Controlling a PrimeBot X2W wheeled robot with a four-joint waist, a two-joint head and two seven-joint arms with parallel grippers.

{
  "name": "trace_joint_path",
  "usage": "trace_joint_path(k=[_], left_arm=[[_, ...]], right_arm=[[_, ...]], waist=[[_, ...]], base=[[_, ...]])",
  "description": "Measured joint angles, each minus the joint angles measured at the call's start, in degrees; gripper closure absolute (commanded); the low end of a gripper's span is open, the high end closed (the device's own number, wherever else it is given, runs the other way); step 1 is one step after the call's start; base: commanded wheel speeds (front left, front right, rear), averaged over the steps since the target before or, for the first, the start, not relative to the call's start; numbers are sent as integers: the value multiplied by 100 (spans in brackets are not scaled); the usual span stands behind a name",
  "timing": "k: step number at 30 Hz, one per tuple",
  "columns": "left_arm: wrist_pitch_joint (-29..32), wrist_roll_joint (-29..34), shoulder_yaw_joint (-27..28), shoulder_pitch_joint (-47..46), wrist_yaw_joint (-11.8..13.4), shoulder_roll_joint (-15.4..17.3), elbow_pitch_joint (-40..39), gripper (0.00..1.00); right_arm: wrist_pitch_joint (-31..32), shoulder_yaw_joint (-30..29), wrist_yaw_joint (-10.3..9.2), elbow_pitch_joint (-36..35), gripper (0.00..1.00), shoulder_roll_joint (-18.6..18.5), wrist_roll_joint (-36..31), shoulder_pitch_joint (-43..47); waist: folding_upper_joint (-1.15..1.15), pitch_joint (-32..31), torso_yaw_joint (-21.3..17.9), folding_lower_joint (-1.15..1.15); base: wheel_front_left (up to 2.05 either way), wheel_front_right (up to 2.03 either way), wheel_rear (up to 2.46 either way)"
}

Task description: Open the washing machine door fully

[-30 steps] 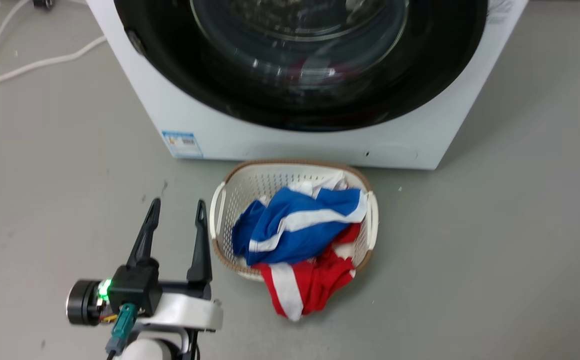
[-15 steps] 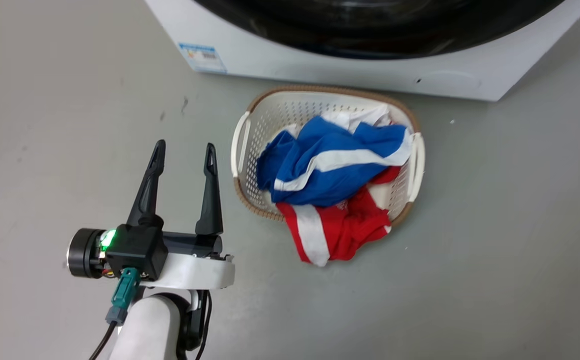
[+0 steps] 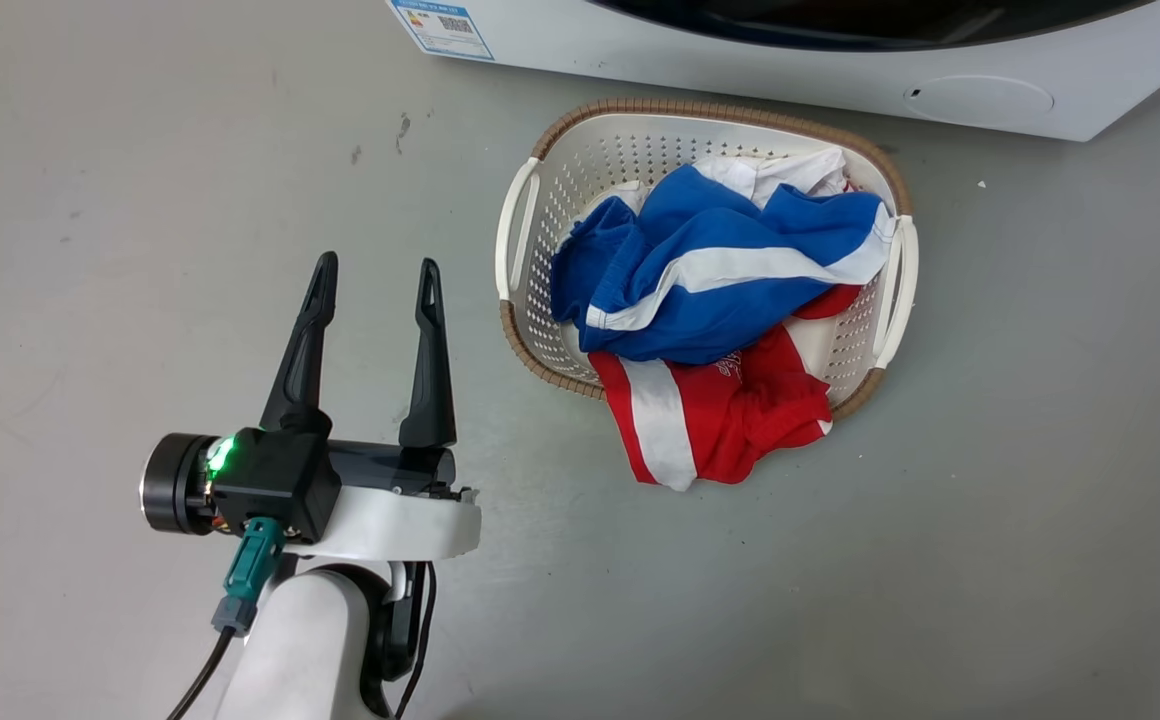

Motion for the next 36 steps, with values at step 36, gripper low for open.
trace_joint_path(k=[36], left_arm=[[0, 145, 165, 291, -144, -1, 227, 0]], right_arm=[[270, 557, -38, -2043, 100, 434, 477, 2675]], waist=[[0, -898, -497, -1]], base=[[0, 0, 0]])
